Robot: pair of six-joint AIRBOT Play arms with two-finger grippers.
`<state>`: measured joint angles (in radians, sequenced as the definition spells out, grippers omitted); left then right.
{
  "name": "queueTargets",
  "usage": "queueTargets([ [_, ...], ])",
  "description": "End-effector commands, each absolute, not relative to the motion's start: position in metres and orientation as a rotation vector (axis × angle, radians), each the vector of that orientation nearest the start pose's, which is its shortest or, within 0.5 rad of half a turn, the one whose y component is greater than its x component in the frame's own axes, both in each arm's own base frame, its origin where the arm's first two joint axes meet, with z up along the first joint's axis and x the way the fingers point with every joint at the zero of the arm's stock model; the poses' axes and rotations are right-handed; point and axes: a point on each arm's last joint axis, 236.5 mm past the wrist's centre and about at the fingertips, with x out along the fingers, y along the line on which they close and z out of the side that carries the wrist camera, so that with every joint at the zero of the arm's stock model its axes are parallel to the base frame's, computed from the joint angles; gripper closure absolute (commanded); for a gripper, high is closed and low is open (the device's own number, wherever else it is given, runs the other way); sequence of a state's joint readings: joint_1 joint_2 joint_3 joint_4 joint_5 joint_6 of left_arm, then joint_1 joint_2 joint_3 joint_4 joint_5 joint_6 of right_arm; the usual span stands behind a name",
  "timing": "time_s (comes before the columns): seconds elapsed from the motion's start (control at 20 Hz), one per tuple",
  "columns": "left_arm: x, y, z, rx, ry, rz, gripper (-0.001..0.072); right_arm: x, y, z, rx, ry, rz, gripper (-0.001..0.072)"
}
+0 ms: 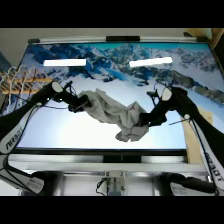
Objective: Fold the shirts.
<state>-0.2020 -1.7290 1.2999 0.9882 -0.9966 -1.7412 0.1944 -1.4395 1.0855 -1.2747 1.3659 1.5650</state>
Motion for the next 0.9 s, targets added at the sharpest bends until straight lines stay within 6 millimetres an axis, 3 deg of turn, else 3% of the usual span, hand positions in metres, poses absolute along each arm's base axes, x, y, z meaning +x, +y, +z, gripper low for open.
queueTargets([
  [0.0,0.434,-0.202,-0.104,-0.643,1.433,-0.201,0.0358,0.299,0.147,-0.086,0.22,1.743,0.348,0.0036],
  [0.1,0.438,-0.202,-0.1,-0.628,1.416,-0.218,0.0604,0.297,0.16,-0.101,0.295,1.784,0.358,0.0047],
  [0.15,0.44,-0.203,-0.095,-0.605,1.402,-0.243,0.0664,0.295,0.166,-0.108,0.32,1.806,0.368,0.0192],
  [0.2,0.444,-0.204,-0.087,-0.587,1.381,-0.266,0.0665,0.294,0.168,-0.111,0.336,1.819,0.363,0.0534],
  [0.25,0.45,-0.205,-0.075,-0.564,1.348,-0.294,0.0665,0.295,0.167,-0.11,0.352,1.818,0.342,0.063],
  [0.35,0.47,-0.203,-0.028,-0.479,1.223,-0.363,0.0666,0.308,0.164,-0.086,0.285,1.734,0.393,0.0629],
  [0.4,0.479,-0.2,0.006,-0.417,1.14,-0.394,0.0667,0.32,0.16,-0.06,0.211,1.653,0.435,0.0629],
  [0.5,0.492,-0.189,0.104,-0.234,0.907,-0.464,0.0667,0.349,0.14,0.014,0.05,1.438,0.432,0.0629],
  [0.6,0.482,-0.172,0.236,-0.136,0.621,-0.465,0.0666,0.372,0.114,0.124,-0.098,1.136,0.382,0.0629],
  [0.65,0.461,-0.164,0.308,-0.117,0.468,-0.466,0.0667,0.373,0.102,0.184,-0.141,0.973,0.344,0.0629],
  [0.75,0.395,-0.151,0.424,-0.135,0.218,-0.483,0.0667,0.354,0.085,0.311,-0.149,0.596,0.286,0.0629],
  [0.8,0.361,-0.144,0.46,-0.144,0.133,-0.491,0.0666,0.331,0.084,0.367,-0.121,0.424,0.292,0.0629],
  [0.85,0.325,-0.139,0.483,-0.134,0.077,-0.501,0.0666,0.301,0.088,0.404,-0.091,0.305,0.325,0.0629],
])
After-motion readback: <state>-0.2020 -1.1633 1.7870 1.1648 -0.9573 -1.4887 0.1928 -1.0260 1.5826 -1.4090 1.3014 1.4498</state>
